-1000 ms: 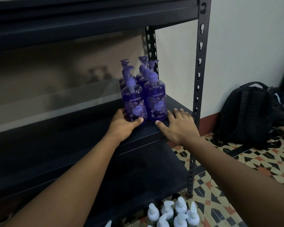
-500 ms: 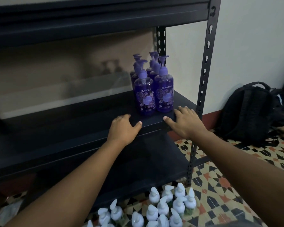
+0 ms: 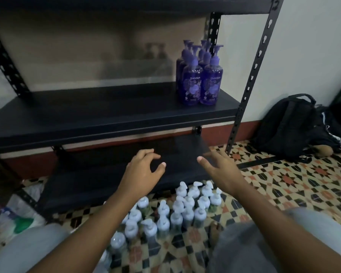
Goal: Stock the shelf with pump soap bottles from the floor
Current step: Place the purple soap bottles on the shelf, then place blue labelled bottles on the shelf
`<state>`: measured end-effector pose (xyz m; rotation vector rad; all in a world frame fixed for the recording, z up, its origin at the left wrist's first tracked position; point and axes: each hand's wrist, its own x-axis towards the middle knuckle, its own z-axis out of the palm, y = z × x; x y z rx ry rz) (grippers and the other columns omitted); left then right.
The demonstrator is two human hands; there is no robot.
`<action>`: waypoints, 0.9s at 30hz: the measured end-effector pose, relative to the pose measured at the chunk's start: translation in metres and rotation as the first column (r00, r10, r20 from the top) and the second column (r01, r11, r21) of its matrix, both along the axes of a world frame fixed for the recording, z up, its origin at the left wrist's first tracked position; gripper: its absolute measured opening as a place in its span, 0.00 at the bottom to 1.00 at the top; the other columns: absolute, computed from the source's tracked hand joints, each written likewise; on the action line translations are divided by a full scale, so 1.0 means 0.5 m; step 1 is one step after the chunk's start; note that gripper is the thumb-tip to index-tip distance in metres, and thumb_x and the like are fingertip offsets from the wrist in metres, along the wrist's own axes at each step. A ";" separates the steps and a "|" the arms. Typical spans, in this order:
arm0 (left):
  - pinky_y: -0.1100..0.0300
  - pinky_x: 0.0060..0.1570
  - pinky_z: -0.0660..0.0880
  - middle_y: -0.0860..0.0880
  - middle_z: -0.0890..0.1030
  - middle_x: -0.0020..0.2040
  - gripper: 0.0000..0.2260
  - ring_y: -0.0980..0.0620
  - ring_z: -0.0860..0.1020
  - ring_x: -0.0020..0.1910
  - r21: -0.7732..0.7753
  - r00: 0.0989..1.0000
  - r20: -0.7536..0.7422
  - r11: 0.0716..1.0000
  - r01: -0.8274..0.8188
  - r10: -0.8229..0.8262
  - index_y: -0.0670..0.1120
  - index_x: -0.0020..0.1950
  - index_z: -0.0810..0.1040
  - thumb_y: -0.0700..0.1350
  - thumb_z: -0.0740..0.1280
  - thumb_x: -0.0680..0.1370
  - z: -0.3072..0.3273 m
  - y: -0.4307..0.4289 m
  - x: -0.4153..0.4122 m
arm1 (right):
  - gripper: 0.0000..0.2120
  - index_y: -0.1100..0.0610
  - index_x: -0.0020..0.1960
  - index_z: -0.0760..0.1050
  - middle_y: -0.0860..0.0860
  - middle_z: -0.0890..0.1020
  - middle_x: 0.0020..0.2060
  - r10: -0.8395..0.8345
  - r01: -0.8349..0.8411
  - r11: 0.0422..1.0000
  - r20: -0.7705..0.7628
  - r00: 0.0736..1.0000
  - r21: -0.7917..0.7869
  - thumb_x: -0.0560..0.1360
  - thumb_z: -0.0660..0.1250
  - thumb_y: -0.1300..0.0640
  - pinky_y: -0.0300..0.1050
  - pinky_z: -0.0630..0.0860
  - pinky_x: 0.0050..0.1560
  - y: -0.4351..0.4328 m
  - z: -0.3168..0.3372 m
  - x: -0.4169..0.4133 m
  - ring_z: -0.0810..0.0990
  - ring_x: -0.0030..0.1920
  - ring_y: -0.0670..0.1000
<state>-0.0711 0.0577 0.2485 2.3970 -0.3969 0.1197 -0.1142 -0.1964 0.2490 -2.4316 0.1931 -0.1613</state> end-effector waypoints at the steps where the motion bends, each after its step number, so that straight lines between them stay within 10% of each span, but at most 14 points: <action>1: 0.57 0.67 0.68 0.56 0.71 0.70 0.16 0.55 0.71 0.69 -0.034 0.999 -0.034 0.999 -0.010 0.009 0.51 0.65 0.79 0.56 0.66 0.80 -0.023 0.013 -0.026 | 0.27 0.51 0.67 0.76 0.47 0.74 0.64 -0.012 0.012 1.000 -0.004 1.000 0.018 0.79 0.59 0.34 0.47 0.71 0.63 0.004 -0.015 -0.018 0.75 0.64 0.49; 10: 0.59 0.51 0.75 0.51 0.79 0.56 0.06 0.56 0.79 0.52 -0.212 0.957 -0.275 0.965 -0.153 0.092 0.53 0.54 0.79 0.52 0.69 0.80 -0.149 -0.027 -0.139 | 0.13 0.47 0.55 0.79 0.45 0.82 0.53 -0.115 0.143 0.960 -0.128 0.985 0.240 0.80 0.63 0.40 0.50 0.75 0.58 0.044 -0.131 -0.131 0.80 0.55 0.47; 16: 0.58 0.51 0.74 0.52 0.80 0.58 0.13 0.53 0.79 0.53 -0.119 0.846 -0.529 0.980 -0.161 0.075 0.50 0.59 0.78 0.56 0.68 0.79 -0.287 -0.106 -0.190 | 0.26 0.53 0.61 0.80 0.52 0.84 0.55 -0.167 0.265 0.935 -0.364 0.916 0.238 0.77 0.61 0.34 0.56 0.75 0.63 0.030 -0.256 -0.137 0.81 0.55 0.53; 22: 0.60 0.53 0.71 0.46 0.78 0.63 0.21 0.48 0.77 0.57 -0.041 0.759 -0.642 0.983 -0.178 0.110 0.42 0.66 0.74 0.53 0.70 0.79 -0.402 -0.141 -0.185 | 0.21 0.59 0.64 0.79 0.56 0.80 0.57 -0.220 0.345 0.931 -0.569 0.792 0.120 0.84 0.58 0.45 0.42 0.64 0.58 -0.001 -0.364 -0.106 0.75 0.63 0.56; 27: 0.59 0.56 0.70 0.45 0.76 0.65 0.28 0.44 0.75 0.64 -0.026 0.758 -0.641 0.983 -0.183 0.124 0.43 0.70 0.72 0.55 0.73 0.75 -0.480 -0.163 -0.119 | 0.24 0.58 0.67 0.75 0.55 0.80 0.63 -0.229 0.469 0.859 -0.664 0.711 0.206 0.78 0.67 0.43 0.55 0.77 0.62 -0.017 -0.510 -0.057 0.80 0.59 0.56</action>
